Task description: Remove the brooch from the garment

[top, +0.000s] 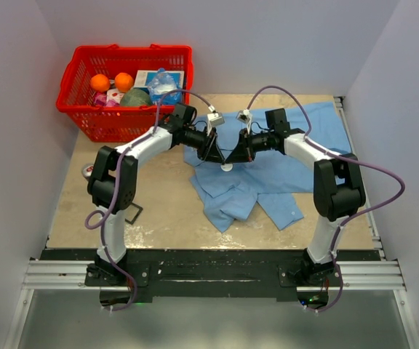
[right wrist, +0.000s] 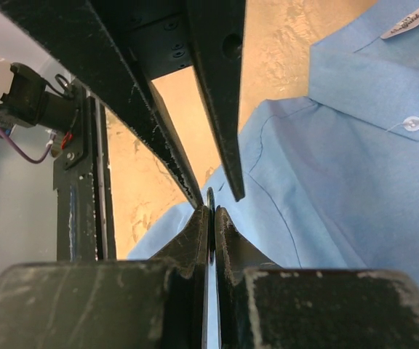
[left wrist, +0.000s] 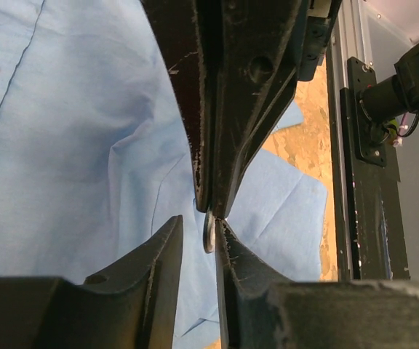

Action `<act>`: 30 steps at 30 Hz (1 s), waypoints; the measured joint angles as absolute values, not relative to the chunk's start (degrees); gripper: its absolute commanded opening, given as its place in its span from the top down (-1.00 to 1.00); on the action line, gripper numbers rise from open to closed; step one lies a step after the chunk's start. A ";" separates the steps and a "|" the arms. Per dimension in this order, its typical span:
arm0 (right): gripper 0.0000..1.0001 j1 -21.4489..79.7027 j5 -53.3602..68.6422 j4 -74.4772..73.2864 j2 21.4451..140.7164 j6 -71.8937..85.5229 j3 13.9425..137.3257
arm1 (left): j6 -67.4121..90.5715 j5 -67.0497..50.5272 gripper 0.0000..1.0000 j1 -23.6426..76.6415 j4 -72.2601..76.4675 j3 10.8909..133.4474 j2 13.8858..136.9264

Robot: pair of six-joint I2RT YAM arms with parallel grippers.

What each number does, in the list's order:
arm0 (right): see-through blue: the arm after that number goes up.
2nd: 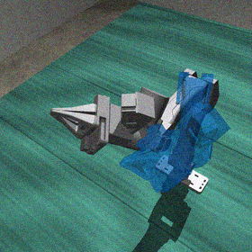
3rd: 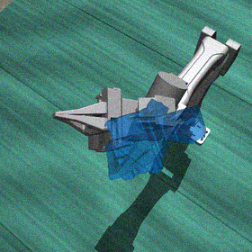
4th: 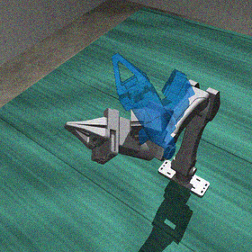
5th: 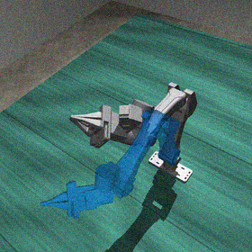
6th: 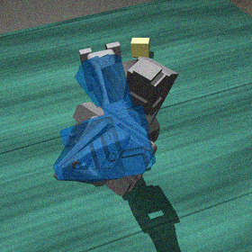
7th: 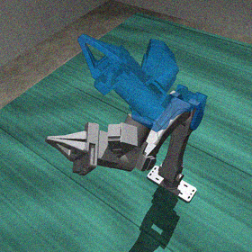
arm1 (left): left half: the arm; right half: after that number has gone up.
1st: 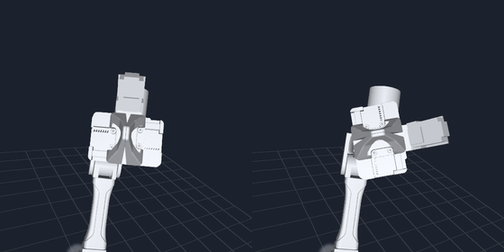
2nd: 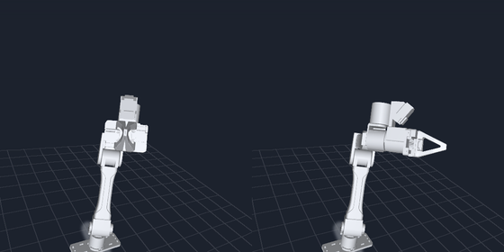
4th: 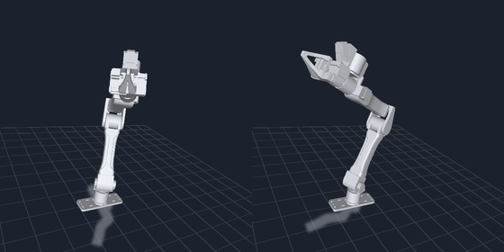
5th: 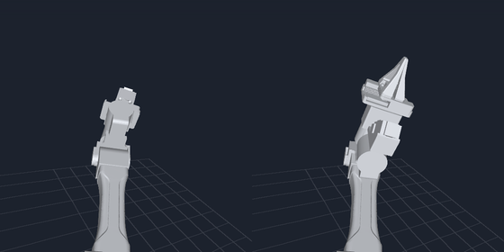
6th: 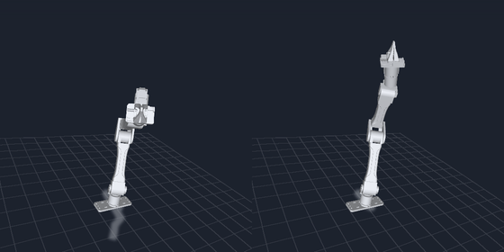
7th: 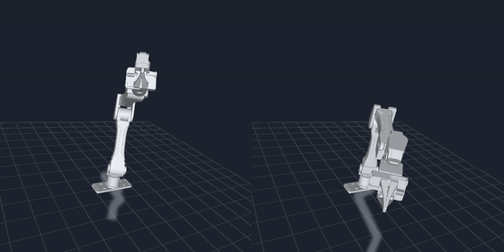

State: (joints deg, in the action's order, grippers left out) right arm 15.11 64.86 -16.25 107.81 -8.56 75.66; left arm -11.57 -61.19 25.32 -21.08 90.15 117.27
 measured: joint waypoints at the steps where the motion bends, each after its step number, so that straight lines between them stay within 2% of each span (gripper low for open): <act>1: 1.00 15.18 64.77 -16.01 107.81 -8.40 75.66 | -11.57 -61.21 0.48 25.47 -21.08 90.32 117.32; 6: 1.00 15.22 63.94 -15.09 107.81 -7.49 75.61 | -11.55 -61.56 0.75 25.52 -21.17 90.54 117.56; 7: 1.00 15.22 63.96 -14.98 107.81 -7.27 75.61 | -11.60 -61.56 0.83 25.52 -21.26 90.54 117.56; 8: 1.00 15.27 63.96 -14.87 107.81 -7.07 75.61 | -11.60 -61.56 1.00 25.52 -21.28 90.54 117.56; 9: 1.00 15.27 63.94 -14.79 107.81 -6.96 75.61 | -11.57 -61.56 1.00 25.52 -21.37 90.54 117.56; 12: 0.78 15.31 63.77 -14.59 107.81 -6.57 75.50 | -11.66 -61.58 1.00 25.52 -21.50 90.54 117.56; 13: 0.43 15.31 63.68 -14.59 107.81 -6.33 75.50 | -11.64 -61.54 1.00 25.52 -21.54 90.54 117.56; 14: -0.11 15.33 63.48 -14.57 107.81 -6.09 75.50 | -11.79 -61.41 1.00 25.52 -21.69 90.54 117.56; 15: -0.40 15.38 62.92 -14.63 107.81 -5.76 75.50 | -12.14 -61.17 1.00 25.52 -21.96 90.54 117.56; 16: -0.97 15.40 62.06 -14.70 107.74 -5.43 75.50 | -13.21 -60.60 1.00 25.52 -22.46 90.56 117.56; 22: -0.98 14.24 58.48 -17.58 105.08 -7.40 75.50 | -23.88 -52.75 1.00 23.35 -33.23 87.20 112.62; 25: -0.98 12.27 56.64 -18.46 102.59 -7.51 75.50 | -29.74 -45.76 1.00 19.59 -42.13 85.69 106.24; 30: -0.98 9.78 53.01 -18.57 101.62 -6.28 75.53 | -33.93 -31.48 1.00 11.07 -48.64 76.79 89.80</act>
State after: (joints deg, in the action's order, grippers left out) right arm 9.78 53.01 -18.57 101.62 -6.28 75.53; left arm -33.93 -31.48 11.07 -48.64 76.79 89.80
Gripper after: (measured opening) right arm 0.986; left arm 0.029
